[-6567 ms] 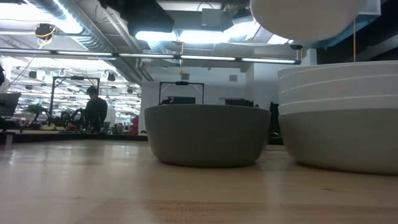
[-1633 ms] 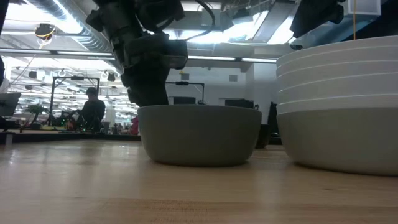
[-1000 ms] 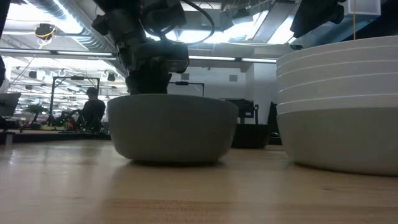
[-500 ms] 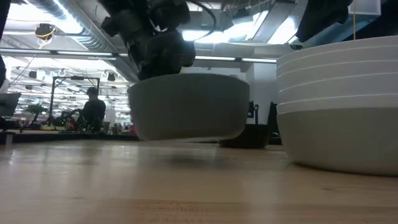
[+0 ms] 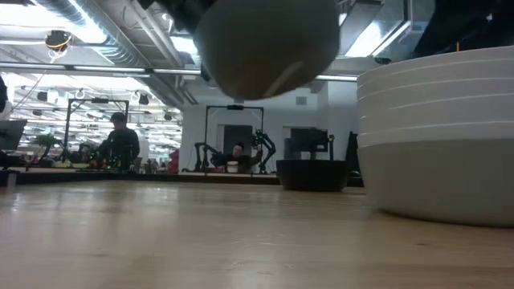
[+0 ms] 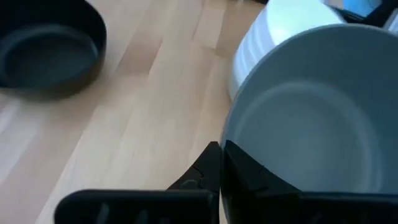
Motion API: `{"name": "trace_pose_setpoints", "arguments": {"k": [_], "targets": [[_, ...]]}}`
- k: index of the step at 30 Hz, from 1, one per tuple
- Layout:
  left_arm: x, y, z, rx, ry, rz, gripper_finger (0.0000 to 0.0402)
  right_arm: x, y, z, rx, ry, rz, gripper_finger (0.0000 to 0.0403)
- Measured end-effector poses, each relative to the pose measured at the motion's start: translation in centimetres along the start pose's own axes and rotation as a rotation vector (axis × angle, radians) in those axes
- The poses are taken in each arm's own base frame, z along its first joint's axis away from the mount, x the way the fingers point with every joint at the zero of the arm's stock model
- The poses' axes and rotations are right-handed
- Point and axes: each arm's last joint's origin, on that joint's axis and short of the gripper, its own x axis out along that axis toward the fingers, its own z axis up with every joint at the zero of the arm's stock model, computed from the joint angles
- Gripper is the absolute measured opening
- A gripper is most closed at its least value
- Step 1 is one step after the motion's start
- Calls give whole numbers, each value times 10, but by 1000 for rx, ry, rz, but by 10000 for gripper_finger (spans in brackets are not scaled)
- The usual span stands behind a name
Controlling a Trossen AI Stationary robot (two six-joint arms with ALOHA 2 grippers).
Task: Nest bowls inside each other
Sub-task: Stack the gray bowl on the white bowl
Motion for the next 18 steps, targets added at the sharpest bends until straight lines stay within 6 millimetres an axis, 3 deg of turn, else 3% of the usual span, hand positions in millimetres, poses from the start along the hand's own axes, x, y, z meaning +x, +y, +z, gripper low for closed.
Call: {"name": "trace_pose_setpoints", "arguments": {"k": [8,14,18], "targets": [[-19,-14,33,58,-105,-63,0,-2,-24,-18,105,-111,135,127],[-36,-28,65,126,-211,-97,0,2,-30,-25,134,-133,168,127],[-25,-35,77,175,-205,-104,0,2,-30,-25,121,-135,169,127]]}}
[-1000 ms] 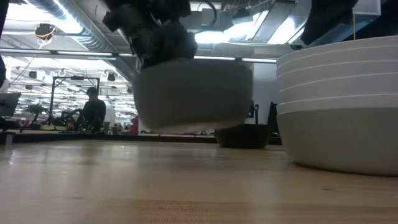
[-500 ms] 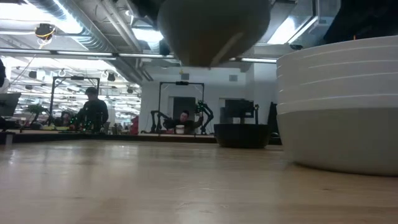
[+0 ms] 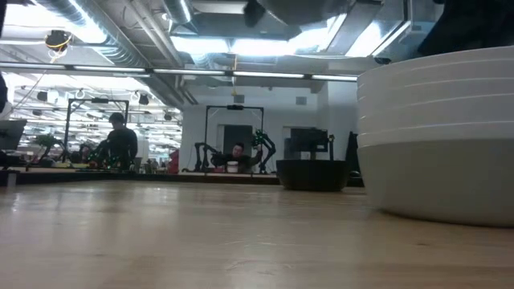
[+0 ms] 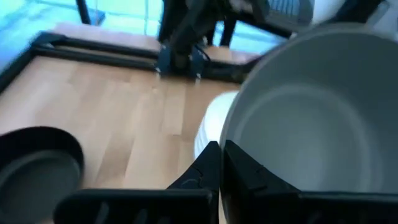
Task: Nest bowls inside each other
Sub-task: Stack the gray bowl on the white bowl
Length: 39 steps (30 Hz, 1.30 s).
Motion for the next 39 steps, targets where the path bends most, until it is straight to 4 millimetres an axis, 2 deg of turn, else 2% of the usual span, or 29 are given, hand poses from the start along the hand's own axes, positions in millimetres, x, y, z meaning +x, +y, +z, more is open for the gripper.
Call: {"name": "trace_pose_setpoints", "arguments": {"k": [8,16,27,33,39], "targets": [[54,1,5,31,101,-4,0,-2,-1,1,14,-8,13,127],[92,-7,10,71,129,-79,0,-2,1,2,32,-7,36,127],[112,-19,2,90,116,-102,0,-2,1,2,49,4,43,127],[115,-17,3,80,96,-82,0,-2,1,2,56,2,46,127],[119,-12,-6,93,153,-4,0,-2,2,2,58,0,48,127]]}}
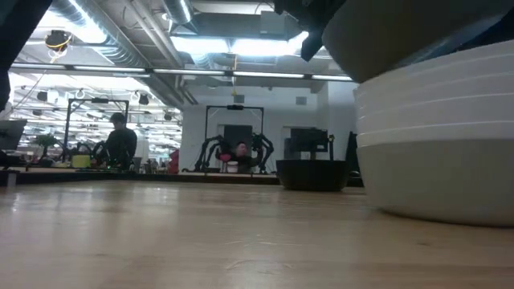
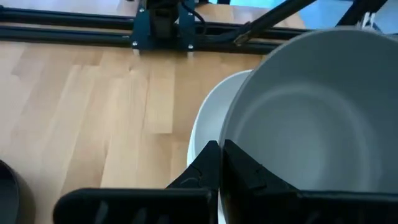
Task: Nest bowls inside each other
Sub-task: Stack the gray bowl on the white bowl, then stack the black bowl on the gray bowl
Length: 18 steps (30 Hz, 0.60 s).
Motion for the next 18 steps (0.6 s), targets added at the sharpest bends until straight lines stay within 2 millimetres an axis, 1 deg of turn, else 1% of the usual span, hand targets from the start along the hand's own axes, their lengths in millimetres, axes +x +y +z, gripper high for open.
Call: {"name": "trace_pose_setpoints", "arguments": {"k": [5,9,18], "targets": [[10,4,-11,-15,78,4,3,0,0,0,0,-1,1,127],[14,5,-14,-33,83,11,22,0,0,0,-1,-1,2,127],[14,4,-10,-29,44,6,60,0,0,0,-1,5,5,127]]}}
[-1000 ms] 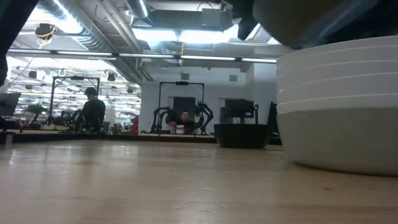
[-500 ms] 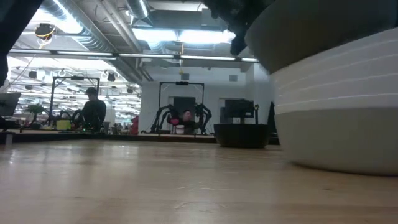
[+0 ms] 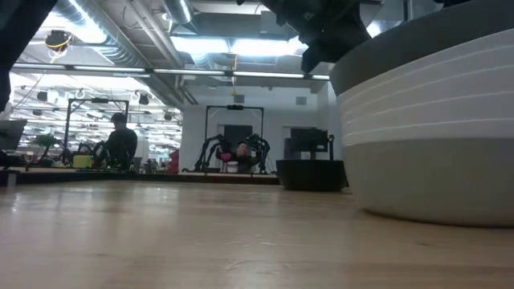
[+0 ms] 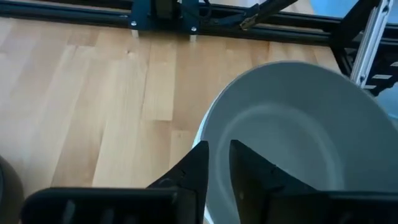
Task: Nest bowls inside each other
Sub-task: Stack the black bowl on the gray bowl
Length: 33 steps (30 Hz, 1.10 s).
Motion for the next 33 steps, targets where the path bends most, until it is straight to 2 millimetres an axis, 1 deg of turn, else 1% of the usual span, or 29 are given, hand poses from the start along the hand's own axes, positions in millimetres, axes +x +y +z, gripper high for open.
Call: {"name": "trace_pose_setpoints", "arguments": {"k": [5,9,11,15,23,25,28,33], "targets": [[0,0,2,3,-14,-1,71,0,0,0,0,0,1,127],[-9,-1,7,66,-36,-2,72,0,0,0,0,1,0,127],[-18,-1,12,84,-58,-2,69,0,0,0,-1,1,0,127],[-42,1,25,114,-119,5,67,0,0,0,1,1,0,127],[-101,6,40,148,-183,31,66,0,1,1,14,-7,11,127],[-115,8,37,155,-208,35,63,0,1,1,15,-12,9,127],[-131,13,23,133,-263,42,63,0,1,1,14,-14,8,127],[-160,25,-20,36,-380,80,66,0,0,3,38,-61,-22,127]]}}
